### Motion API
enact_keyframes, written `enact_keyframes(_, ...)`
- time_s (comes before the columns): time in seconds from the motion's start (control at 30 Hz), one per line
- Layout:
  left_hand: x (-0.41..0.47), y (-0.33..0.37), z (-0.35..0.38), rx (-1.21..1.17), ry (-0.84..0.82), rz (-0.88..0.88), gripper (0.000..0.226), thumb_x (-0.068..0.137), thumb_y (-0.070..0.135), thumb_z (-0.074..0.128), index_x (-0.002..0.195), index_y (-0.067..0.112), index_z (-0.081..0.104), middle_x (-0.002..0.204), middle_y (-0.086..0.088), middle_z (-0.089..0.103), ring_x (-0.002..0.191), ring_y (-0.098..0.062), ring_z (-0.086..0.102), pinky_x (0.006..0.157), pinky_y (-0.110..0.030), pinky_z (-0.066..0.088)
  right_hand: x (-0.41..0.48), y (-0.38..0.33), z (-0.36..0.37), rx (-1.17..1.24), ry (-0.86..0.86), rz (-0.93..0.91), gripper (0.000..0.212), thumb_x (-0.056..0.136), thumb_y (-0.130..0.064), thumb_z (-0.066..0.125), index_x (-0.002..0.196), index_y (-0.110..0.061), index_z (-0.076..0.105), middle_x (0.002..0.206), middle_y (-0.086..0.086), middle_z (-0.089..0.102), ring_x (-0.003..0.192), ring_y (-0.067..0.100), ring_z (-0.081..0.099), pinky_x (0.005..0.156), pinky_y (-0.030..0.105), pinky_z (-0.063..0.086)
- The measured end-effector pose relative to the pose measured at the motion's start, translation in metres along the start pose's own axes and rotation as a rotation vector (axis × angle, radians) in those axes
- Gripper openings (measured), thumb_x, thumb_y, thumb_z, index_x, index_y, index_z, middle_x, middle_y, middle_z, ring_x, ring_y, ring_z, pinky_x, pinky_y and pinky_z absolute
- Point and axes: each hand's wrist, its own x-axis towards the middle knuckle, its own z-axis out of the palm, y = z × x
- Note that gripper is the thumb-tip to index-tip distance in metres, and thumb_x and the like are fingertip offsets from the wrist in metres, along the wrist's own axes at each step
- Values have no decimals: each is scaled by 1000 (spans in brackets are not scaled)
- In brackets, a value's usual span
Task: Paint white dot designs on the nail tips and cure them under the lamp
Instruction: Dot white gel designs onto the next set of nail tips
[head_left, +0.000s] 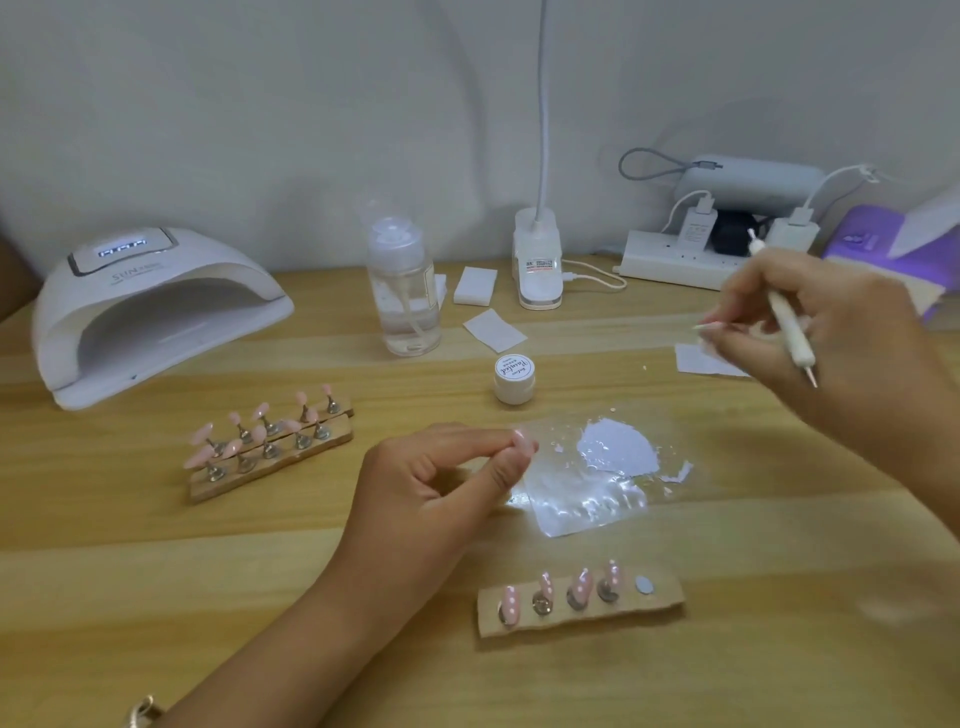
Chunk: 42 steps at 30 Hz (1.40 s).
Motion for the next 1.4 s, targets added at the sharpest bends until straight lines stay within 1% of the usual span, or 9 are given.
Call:
enact_keyframes(0.1,-1,-1,1,37,-32,-34,13,79,31,75,86,23,82,85,2,78,85,-28,71,80,-50,56,-5,34,5,-170,-101,183,24,80,-8,79,75,-21,59,71,-2,63,65,15,55,61,21,40)
enact_keyframes(0.17,-1,0,1,30,-42,-48,13,77,31,75,86,23,81,86,6,78,85,-21,73,82,-46,58,-6,39,14,-267,-68,143,13,86,-16,76,80,-14,65,73,2,64,71,26,54,71,35,42)
enact_keyframes(0.27,-1,-1,0,33,-83,-46,11,78,28,76,85,22,81,87,8,78,87,-11,74,84,-34,58,-5,30,18,-295,92,62,33,102,-37,50,96,-9,67,77,4,66,78,32,59,82,48,47)
enact_keyframes(0.4,-1,-1,1,56,-145,-45,8,79,27,76,85,26,80,86,8,78,87,-10,74,83,-27,58,-4,6,24,286,128,245,37,104,-49,35,102,-21,59,73,-9,63,68,-2,58,64,22,43)
enact_keyframes(0.5,-1,-1,1,70,-176,-49,7,80,21,77,84,25,80,85,7,78,86,-11,74,79,-21,57,-16,-6,43,494,-53,334,40,104,-41,44,83,-16,68,63,-2,63,59,3,55,57,16,43)
enact_keyframes(0.6,-1,-2,0,118,-219,-45,9,82,12,77,82,20,80,83,7,77,83,-9,73,76,-20,56,-31,-8,59,573,-71,318,45,104,-31,46,67,-10,60,46,0,50,43,9,46,44,17,41)
enact_keyframes(0.73,-1,-3,0,144,-227,-44,14,83,8,77,84,21,80,84,8,77,83,-8,73,78,-23,57,-32,-2,64,560,-51,242,44,103,-24,50,64,-6,56,44,-12,48,41,4,42,44,15,36)
enact_keyframes(0.93,-1,-3,0,152,-239,-38,10,85,13,77,84,22,80,84,8,77,84,-8,73,78,-24,55,-33,0,67,498,-83,193,48,102,-20,53,67,13,52,47,-8,47,48,2,55,51,13,38)
enact_keyframes(1.4,0,-4,0,140,-244,-37,4,83,20,77,84,22,80,83,8,77,82,-10,73,77,-26,55,-33,1,67,507,-65,223,46,103,-23,51,66,5,55,47,-10,50,44,6,47,46,19,41)
